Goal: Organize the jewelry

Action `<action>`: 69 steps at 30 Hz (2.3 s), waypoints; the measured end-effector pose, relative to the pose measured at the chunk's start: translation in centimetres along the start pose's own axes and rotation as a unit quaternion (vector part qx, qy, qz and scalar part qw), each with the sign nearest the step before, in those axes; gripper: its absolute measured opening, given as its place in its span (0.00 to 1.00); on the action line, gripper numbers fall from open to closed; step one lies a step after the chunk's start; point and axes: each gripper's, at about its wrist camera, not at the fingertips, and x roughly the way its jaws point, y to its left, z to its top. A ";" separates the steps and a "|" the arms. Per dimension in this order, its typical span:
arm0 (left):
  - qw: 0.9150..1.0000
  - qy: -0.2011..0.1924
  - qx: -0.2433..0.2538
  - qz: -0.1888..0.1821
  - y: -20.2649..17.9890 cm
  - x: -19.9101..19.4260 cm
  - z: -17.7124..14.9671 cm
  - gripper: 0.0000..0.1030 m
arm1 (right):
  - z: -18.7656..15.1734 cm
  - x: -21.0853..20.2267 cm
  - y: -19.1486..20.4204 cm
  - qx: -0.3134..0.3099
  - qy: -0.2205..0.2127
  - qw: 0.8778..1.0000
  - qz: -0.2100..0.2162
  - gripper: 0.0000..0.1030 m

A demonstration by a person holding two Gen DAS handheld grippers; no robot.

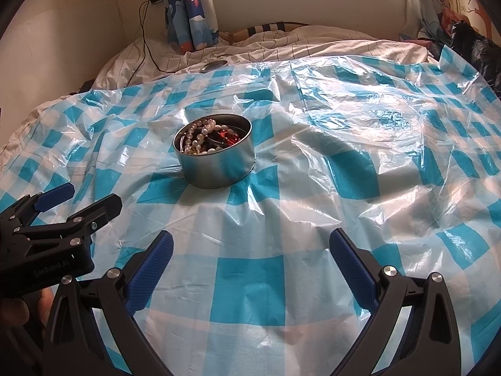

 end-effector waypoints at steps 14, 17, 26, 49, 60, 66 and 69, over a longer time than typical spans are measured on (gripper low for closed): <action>1.000 0.000 0.000 0.000 0.0 0.1 -0.1 0.93 | -0.1 0.1 0.1 -0.001 0.003 1.000 -0.001 0.93; 1.000 0.001 0.001 0.001 0.0 0.1 -0.1 0.93 | -0.2 0.2 0.2 -0.002 0.004 1.000 -0.001 0.93; 1.000 0.001 0.001 0.000 0.0 0.1 0.0 0.93 | -0.2 0.2 0.2 -0.002 0.003 1.000 -0.001 0.93; 1.000 -0.001 0.002 0.000 -0.1 0.1 -0.1 0.93 | -0.1 0.1 0.3 -0.005 0.002 1.000 0.001 0.93; 1.000 -0.004 0.004 0.001 -0.2 -0.1 -0.2 0.93 | -0.2 0.1 0.3 -0.004 0.002 1.000 0.000 0.93; 1.000 -0.006 0.005 -0.002 -0.2 -0.3 -0.1 0.93 | -0.2 0.1 0.3 -0.004 0.001 1.000 0.001 0.93; 1.000 -0.008 0.004 -0.003 -0.2 -0.5 0.1 0.93 | -0.1 0.0 0.3 -0.003 0.002 1.000 0.002 0.93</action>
